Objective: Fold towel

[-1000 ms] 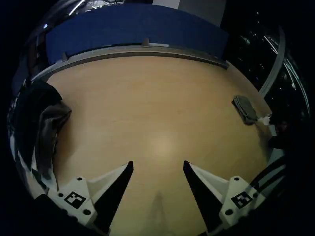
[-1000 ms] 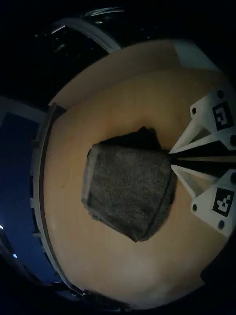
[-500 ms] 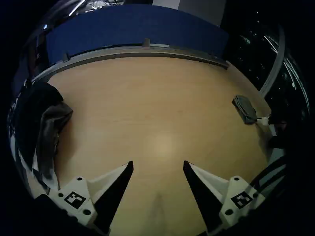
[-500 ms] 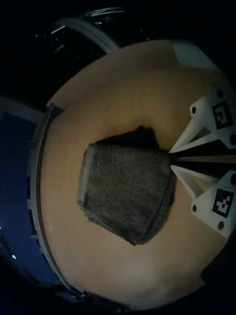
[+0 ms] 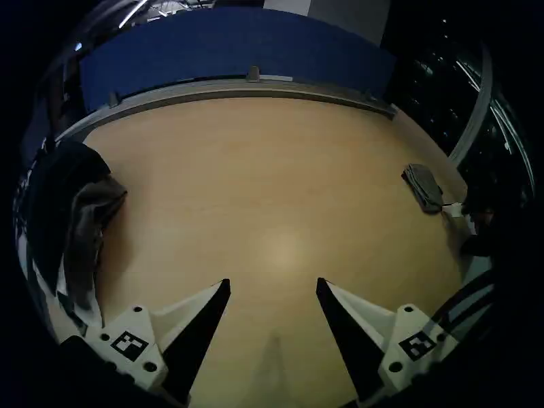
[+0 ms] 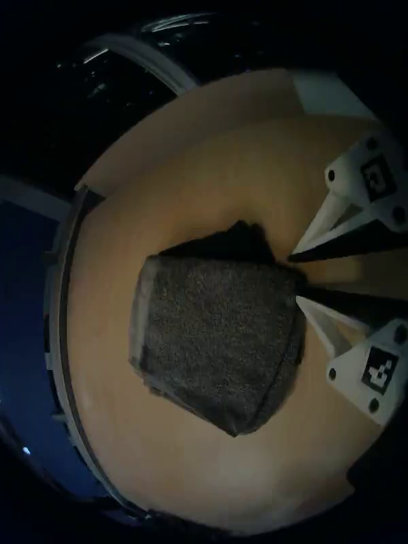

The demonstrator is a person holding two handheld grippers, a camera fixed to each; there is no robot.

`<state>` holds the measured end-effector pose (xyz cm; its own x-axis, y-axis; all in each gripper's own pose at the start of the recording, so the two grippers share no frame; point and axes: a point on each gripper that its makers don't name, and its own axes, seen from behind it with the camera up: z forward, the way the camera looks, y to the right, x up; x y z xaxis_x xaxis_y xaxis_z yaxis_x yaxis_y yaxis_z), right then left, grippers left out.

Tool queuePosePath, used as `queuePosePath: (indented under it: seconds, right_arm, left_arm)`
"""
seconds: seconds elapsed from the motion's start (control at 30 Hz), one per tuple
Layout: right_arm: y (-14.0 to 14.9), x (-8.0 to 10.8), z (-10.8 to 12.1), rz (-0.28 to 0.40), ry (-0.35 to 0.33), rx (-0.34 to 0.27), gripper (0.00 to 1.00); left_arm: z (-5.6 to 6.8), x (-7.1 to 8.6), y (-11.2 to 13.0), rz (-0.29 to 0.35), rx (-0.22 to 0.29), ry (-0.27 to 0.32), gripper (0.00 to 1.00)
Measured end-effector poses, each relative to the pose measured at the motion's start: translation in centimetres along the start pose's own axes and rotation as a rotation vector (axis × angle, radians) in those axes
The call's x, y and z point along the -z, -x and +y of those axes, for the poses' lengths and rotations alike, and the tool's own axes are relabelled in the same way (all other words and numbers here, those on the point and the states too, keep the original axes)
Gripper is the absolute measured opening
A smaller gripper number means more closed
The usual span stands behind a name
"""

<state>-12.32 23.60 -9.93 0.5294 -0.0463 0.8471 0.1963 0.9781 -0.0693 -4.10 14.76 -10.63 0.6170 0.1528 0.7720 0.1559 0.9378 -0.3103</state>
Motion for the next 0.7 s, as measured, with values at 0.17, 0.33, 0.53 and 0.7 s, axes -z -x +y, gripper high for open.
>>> queuePosePath:
  seconds: [0.17,0.33,0.53,0.7]
  right_arm:
    - [-0.1,0.7,0.6,0.019,0.023,-0.001,0.58]
    - [-0.4,1.8,1.4,0.051,0.043,-0.022,0.64]
    - [-1.3,2.8,1.8,0.094,0.051,-0.044,0.67]
    - [-2.2,3.6,2.2,0.123,0.066,-0.059,0.67]
  left_arm:
    - [-0.1,0.1,-0.1,0.003,0.0,-0.001,0.94]
    - [-0.1,0.1,-0.2,0.007,0.003,0.0,0.94]
    - [-0.2,0.2,-0.5,0.01,-0.001,0.0,0.94]
    - [-0.3,0.3,-0.5,0.013,0.0,-0.001,0.94]
